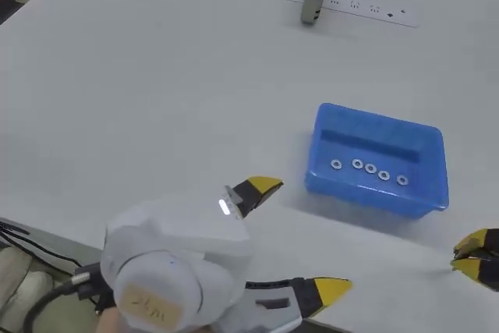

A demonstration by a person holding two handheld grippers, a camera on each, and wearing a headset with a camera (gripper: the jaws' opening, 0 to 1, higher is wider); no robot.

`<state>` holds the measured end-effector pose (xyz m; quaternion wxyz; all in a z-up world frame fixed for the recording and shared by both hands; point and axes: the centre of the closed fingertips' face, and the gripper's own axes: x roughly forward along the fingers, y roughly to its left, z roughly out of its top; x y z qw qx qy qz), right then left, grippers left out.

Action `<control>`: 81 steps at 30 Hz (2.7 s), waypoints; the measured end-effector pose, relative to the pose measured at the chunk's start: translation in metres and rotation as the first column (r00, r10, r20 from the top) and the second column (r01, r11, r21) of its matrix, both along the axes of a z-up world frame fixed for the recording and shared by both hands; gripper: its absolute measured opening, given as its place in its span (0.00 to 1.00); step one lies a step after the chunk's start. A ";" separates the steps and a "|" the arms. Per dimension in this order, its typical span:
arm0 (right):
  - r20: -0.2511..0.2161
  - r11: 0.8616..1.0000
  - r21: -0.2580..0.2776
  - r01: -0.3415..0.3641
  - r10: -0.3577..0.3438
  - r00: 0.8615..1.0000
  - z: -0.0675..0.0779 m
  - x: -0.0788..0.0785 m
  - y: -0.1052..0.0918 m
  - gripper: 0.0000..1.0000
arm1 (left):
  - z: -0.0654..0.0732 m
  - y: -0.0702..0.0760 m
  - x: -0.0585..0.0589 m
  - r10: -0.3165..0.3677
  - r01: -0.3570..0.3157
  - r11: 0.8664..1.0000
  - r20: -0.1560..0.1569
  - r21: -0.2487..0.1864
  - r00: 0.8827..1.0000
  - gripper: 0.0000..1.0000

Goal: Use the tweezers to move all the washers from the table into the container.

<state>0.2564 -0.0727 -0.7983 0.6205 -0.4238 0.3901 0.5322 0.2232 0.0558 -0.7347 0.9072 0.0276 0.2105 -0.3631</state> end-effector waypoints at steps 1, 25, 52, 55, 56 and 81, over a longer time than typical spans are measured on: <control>-0.015 0.999 0.053 -0.011 0.011 1.000 -0.002 -0.002 0.015 0.02 | 0.000 0.000 0.000 -0.001 0.001 1.000 -0.001 0.003 1.000 0.69; -0.031 0.890 0.426 -0.161 0.192 0.981 -0.024 -0.022 0.082 0.03 | 0.010 0.004 0.004 0.044 -0.043 0.997 0.016 -0.063 0.999 0.76; 0.003 0.795 0.594 0.122 -0.153 0.988 0.040 -0.003 0.024 0.34 | 0.040 0.039 0.019 0.390 -0.379 0.918 0.102 -0.114 0.915 0.82; 0.048 0.725 0.661 0.194 -0.299 0.953 0.075 0.008 -0.003 0.39 | 0.035 0.040 0.022 0.399 -0.387 0.914 0.093 -0.124 0.912 0.82; 0.073 0.697 0.683 0.219 -0.364 0.928 0.089 0.015 -0.016 0.40 | 0.035 0.040 0.021 0.398 -0.387 0.914 0.091 -0.122 0.913 0.81; 0.143 0.476 0.824 0.307 -0.700 0.700 0.131 0.031 -0.096 0.99 | 0.026 0.050 0.023 0.439 -0.433 0.898 0.086 -0.074 0.895 0.88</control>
